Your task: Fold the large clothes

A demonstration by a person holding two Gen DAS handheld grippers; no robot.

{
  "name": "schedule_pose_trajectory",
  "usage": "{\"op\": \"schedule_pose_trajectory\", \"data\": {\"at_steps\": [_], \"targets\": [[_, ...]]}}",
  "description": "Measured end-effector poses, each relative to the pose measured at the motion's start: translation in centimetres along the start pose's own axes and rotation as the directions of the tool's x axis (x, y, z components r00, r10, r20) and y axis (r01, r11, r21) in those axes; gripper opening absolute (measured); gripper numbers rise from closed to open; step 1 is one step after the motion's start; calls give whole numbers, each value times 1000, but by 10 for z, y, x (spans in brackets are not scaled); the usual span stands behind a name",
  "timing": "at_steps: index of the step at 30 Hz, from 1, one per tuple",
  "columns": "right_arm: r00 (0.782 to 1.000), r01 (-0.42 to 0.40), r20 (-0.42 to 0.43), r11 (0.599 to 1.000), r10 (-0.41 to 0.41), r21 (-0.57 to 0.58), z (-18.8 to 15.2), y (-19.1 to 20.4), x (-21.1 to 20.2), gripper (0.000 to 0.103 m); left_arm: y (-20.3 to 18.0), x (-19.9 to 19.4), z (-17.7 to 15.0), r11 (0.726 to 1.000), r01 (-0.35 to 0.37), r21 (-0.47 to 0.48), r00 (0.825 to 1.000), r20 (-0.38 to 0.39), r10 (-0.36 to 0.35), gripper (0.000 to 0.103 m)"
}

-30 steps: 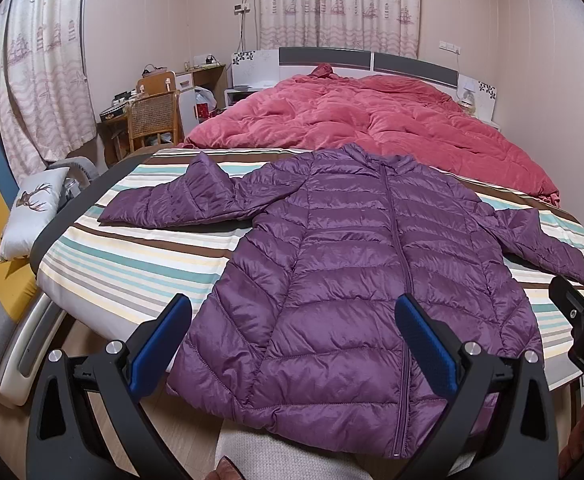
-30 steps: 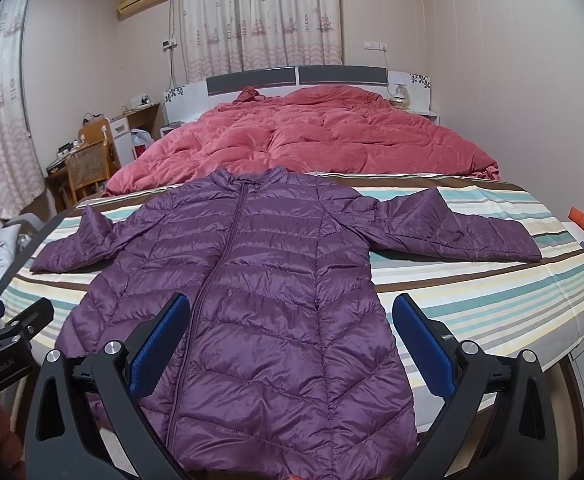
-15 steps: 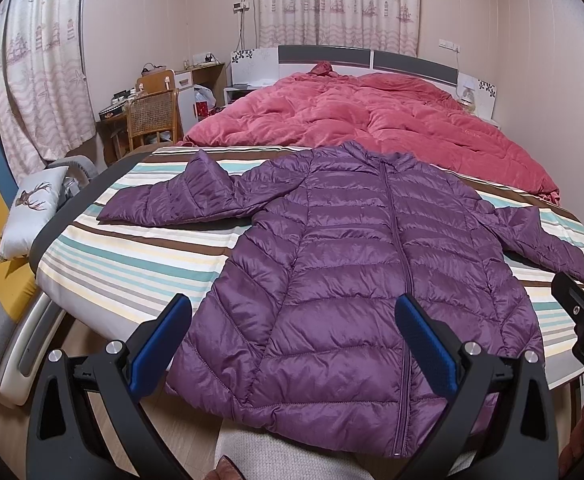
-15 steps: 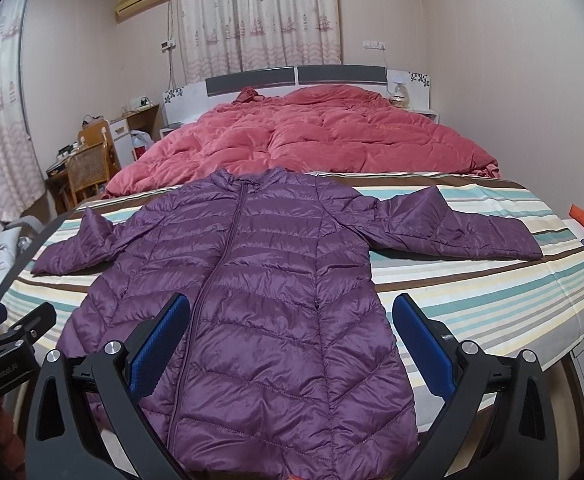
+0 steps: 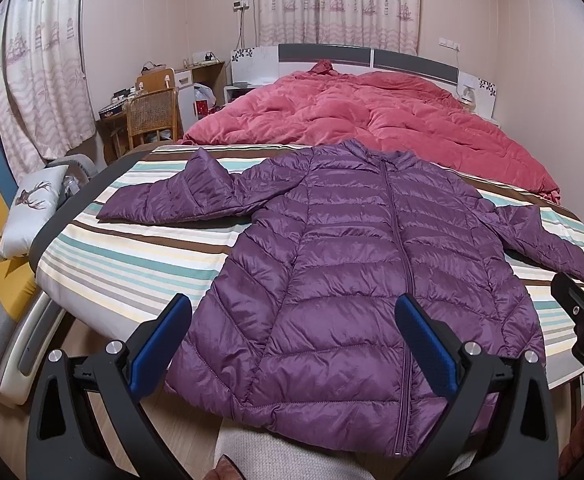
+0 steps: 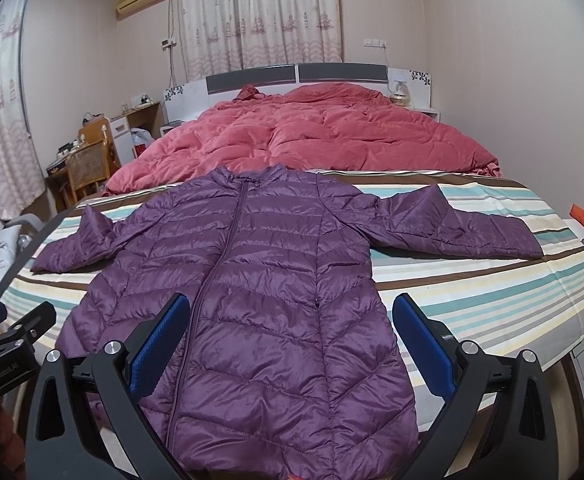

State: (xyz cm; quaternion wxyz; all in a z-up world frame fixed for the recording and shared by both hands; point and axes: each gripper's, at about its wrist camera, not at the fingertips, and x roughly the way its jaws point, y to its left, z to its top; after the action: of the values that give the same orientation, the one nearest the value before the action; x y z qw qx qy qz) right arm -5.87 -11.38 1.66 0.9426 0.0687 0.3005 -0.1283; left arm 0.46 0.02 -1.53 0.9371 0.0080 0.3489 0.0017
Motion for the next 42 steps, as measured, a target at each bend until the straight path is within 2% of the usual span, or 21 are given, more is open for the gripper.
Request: {"op": "schedule_pose_trajectory", "data": {"at_steps": [16, 22, 27, 36, 39, 42], "targets": [[1000, -5, -2, 1000, 5, 4, 0, -1, 1, 100, 0, 1, 0, 1000, -2, 0, 1000, -2, 2, 101], [999, -18, -28, 1000, 19, 17, 0, -6, 12, 100, -2, 7, -2, 1000, -6, 5, 1000, -21, 6, 101], [998, -4, -57, 999, 7, 49, 3, -21, 25, 100, -4, 15, -1, 1000, -17, 16, 999, -32, 17, 101], [993, 74, -97, 994, -66, 80, 12, -54, 58, 100, -12, 37, 8, 998, -25, 56, 999, -20, 26, 101], [988, 108, -116, 992, -99, 68, 16, -67, 75, 100, -13, 48, 14, 998, -4, 62, 1000, -6, 4, 101], [988, 102, -119, 993, -94, 64, 19, -84, 93, 100, -11, 62, 20, 998, 34, 52, 999, 2, -34, 101]]}}
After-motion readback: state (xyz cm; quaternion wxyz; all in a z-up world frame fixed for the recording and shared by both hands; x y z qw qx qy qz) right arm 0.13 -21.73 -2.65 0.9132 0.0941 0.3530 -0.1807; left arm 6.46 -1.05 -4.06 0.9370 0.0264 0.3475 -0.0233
